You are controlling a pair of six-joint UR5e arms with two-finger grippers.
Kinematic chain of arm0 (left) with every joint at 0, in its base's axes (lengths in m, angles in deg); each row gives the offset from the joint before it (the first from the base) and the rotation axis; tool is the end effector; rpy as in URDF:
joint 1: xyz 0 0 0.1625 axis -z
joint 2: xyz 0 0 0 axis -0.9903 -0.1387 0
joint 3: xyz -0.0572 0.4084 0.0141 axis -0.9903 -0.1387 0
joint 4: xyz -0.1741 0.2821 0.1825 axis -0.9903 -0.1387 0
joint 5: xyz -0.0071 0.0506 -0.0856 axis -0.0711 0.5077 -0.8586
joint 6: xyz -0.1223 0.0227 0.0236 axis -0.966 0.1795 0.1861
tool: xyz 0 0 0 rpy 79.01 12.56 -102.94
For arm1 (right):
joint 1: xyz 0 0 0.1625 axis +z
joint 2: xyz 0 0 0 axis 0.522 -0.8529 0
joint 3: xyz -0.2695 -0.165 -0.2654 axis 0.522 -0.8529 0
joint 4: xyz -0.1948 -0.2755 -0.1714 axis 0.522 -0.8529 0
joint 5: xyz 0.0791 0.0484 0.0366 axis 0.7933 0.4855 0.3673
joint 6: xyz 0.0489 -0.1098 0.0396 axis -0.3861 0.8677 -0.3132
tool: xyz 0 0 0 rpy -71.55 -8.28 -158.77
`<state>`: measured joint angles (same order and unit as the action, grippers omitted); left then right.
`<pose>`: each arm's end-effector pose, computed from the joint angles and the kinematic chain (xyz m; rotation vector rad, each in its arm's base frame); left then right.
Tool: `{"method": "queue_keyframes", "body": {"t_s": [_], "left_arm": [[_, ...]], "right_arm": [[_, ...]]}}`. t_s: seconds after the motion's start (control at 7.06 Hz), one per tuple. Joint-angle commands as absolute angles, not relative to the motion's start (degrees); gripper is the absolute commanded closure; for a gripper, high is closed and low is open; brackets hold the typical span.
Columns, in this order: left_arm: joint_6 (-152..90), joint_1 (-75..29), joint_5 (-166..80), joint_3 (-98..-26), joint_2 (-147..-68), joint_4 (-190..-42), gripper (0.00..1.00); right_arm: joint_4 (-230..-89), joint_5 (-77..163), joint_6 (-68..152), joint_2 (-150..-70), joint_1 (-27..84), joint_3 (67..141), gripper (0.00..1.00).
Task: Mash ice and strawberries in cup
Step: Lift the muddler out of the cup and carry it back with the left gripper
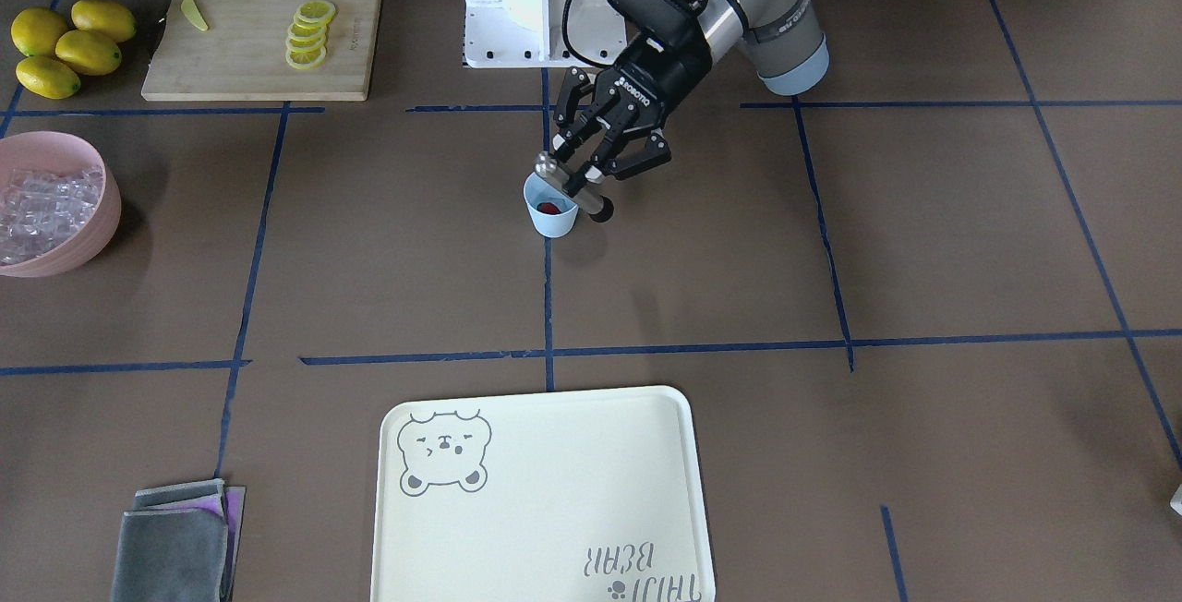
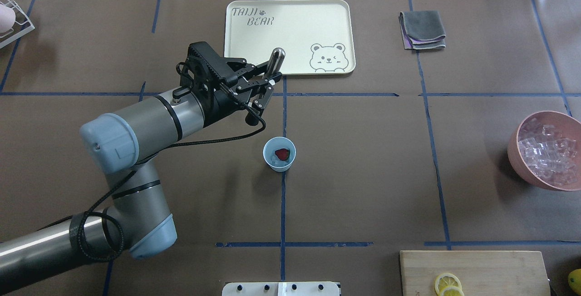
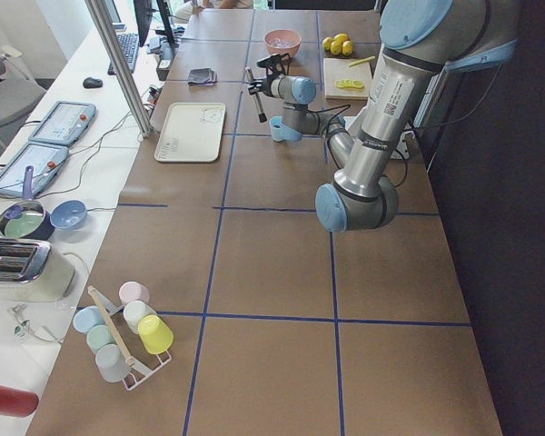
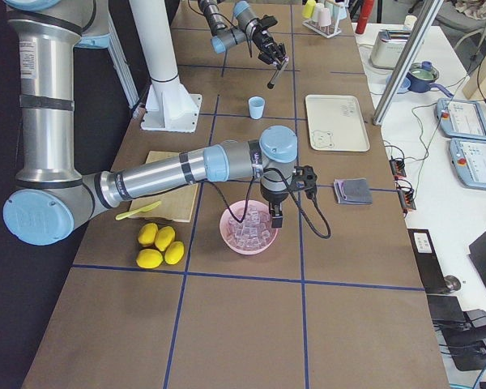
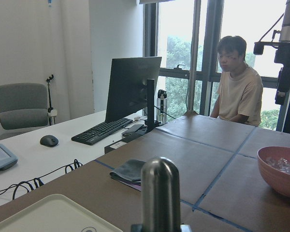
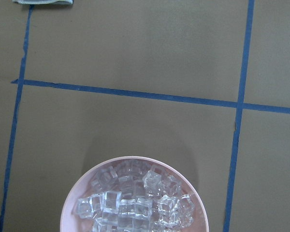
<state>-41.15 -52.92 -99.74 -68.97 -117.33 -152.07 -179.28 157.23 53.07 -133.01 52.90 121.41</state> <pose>0.4383 -0.4256 0.1895 1.3696 1.0683 0.2892 -0.0025 -0.4323 0.5345 0.0947 -0.8405 -0.0802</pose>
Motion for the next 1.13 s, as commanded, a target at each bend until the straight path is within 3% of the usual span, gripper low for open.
{"method": "queue_keyframes", "body": {"t_s": [0.0, 0.14, 0.57, 0.99], "left_arm": [[-41.6, -46.7, -106.8, -71.0, -109.7, -142.9, 1.00], [-47.4, -41.4, -114.3, -71.0, -102.9, -142.9, 1.00], [-49.8, -18.9, -147.8, -69.1, -94.5, -132.4, 1.00], [-39.4, -15.6, -148.6, -68.8, -83.8, -116.4, 1.00]], "right_arm": [[-179.0, 157.2, 53.1, -133.0, 52.9, 121.3, 0.00], [-178.9, 157.1, 53.1, -133.0, 52.9, 121.2, 0.00], [-178.8, 157.2, 53.1, -133.1, 52.9, 120.7, 0.00], [-178.8, 157.2, 53.2, -133.4, 52.9, 120.3, 0.00]]}}
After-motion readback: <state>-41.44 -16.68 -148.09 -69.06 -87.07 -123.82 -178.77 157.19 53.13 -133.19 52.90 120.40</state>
